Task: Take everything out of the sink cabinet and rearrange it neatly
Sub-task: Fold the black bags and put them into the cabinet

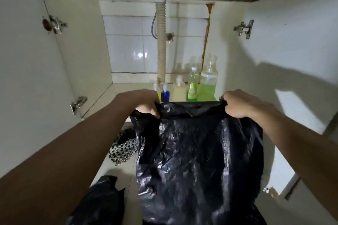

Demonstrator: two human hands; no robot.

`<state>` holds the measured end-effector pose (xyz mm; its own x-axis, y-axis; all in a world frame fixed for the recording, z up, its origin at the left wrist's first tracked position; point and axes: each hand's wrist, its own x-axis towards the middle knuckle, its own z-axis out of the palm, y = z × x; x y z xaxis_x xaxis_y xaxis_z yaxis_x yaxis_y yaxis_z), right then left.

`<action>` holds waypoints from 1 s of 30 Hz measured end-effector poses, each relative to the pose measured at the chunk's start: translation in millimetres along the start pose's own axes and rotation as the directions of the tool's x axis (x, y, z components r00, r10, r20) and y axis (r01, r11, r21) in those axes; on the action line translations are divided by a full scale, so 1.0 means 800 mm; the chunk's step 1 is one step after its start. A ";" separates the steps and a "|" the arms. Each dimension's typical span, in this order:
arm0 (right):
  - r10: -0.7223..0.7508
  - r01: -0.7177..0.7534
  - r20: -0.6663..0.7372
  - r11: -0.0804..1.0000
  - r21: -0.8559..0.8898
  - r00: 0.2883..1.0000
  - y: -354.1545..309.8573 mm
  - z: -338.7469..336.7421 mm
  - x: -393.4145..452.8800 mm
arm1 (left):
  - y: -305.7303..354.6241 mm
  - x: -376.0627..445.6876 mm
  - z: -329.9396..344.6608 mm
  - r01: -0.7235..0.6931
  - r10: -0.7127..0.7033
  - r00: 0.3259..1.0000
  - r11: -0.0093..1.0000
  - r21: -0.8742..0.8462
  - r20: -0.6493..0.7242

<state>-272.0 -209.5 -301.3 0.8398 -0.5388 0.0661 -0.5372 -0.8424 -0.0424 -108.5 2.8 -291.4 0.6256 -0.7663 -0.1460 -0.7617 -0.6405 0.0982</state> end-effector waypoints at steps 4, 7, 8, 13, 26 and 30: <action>0.007 -0.006 -0.089 1.000 0.001 0.996 0.010 0.036 0.032 | -0.007 0.043 0.022 0.096 -0.066 0.988 0.972 0.213 -0.143; 0.006 0.022 -0.273 0.995 0.098 0.962 0.014 0.042 0.045 | -0.002 0.047 0.020 0.165 -0.056 0.944 0.934 0.318 -0.325; 0.009 0.038 -0.350 0.991 0.127 0.937 0.014 0.039 0.045 | -0.001 0.046 0.015 0.187 -0.050 0.923 0.925 0.330 -0.382; -0.019 0.190 -0.643 0.962 0.198 0.766 0.014 0.022 0.023 | 0.012 0.017 -0.004 0.239 -0.032 0.823 0.925 0.296 -0.567; -0.094 0.086 0.088 0.992 0.087 0.992 0.053 0.186 -0.103 | 0.041 -0.083 0.224 -0.107 0.045 0.983 0.930 0.353 0.180; -0.106 0.110 0.187 0.994 -0.011 0.977 0.056 0.299 -0.141 | 0.058 -0.094 0.322 -0.139 0.011 0.937 0.929 0.342 0.350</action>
<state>-371.9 -186.4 -549.2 0.8918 -0.4369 -0.1175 -0.4423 -0.8966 -0.0237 -234.1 43.2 -529.1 0.5183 -0.7074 -0.4806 -0.8526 -0.4717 -0.2251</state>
